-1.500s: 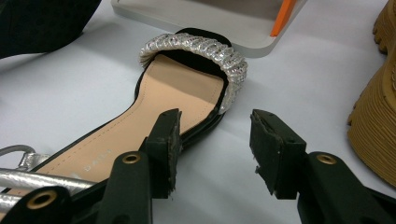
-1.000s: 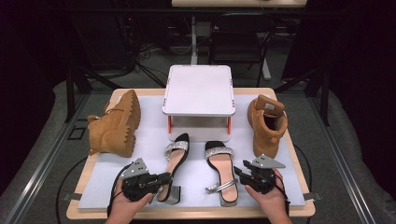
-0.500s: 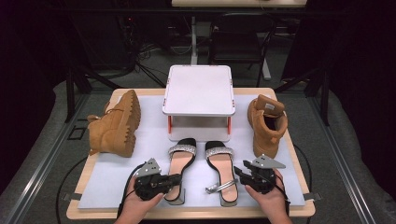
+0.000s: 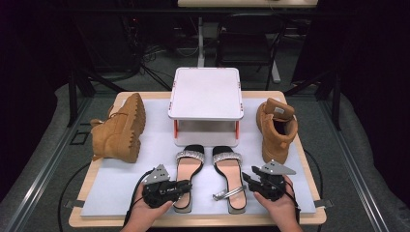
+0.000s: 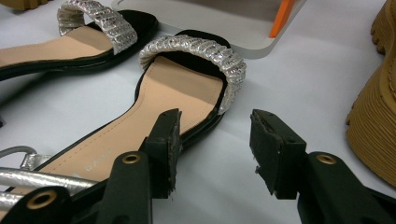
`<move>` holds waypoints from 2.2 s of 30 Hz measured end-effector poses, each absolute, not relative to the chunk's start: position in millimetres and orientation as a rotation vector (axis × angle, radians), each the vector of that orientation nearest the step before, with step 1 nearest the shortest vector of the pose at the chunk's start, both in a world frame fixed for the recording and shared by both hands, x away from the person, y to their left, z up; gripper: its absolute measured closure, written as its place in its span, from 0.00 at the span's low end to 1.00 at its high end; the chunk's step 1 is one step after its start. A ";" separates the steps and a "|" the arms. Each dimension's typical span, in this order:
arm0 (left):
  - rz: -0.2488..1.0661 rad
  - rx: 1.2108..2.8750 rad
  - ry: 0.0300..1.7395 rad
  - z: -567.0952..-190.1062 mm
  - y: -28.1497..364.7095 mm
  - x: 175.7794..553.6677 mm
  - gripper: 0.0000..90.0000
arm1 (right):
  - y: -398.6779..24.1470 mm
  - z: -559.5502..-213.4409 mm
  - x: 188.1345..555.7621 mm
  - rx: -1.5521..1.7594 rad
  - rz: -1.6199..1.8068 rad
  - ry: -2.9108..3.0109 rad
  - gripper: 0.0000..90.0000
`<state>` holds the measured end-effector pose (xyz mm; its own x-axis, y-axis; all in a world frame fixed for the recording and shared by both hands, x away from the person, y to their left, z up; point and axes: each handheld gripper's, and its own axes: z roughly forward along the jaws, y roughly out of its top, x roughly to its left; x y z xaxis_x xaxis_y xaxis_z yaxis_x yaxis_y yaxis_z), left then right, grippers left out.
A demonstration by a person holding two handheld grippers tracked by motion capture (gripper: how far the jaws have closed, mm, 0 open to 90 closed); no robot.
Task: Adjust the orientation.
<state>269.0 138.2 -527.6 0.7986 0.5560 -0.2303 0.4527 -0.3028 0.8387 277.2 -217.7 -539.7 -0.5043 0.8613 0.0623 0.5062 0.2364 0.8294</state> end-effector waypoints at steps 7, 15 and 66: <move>0.138 1.894 0.788 -521.4 152.0 267.0 0.73 | -218.2 -539.8 277.4 1.259 1.172 2.107 0.59; 0.147 1.877 0.858 -521.9 176.5 266.0 0.73 | -218.2 -539.9 277.5 1.259 1.172 2.107 0.59; 0.222 1.951 1.028 -528.8 212.8 276.1 0.98 | -220.3 -538.6 276.3 1.254 1.179 2.100 0.58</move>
<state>276.1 212.8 -528.8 0.6392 0.7340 -0.2294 0.5739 -0.2568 0.7776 276.3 -220.3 -538.6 -0.5031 0.8619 0.0628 0.5027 0.2328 0.8325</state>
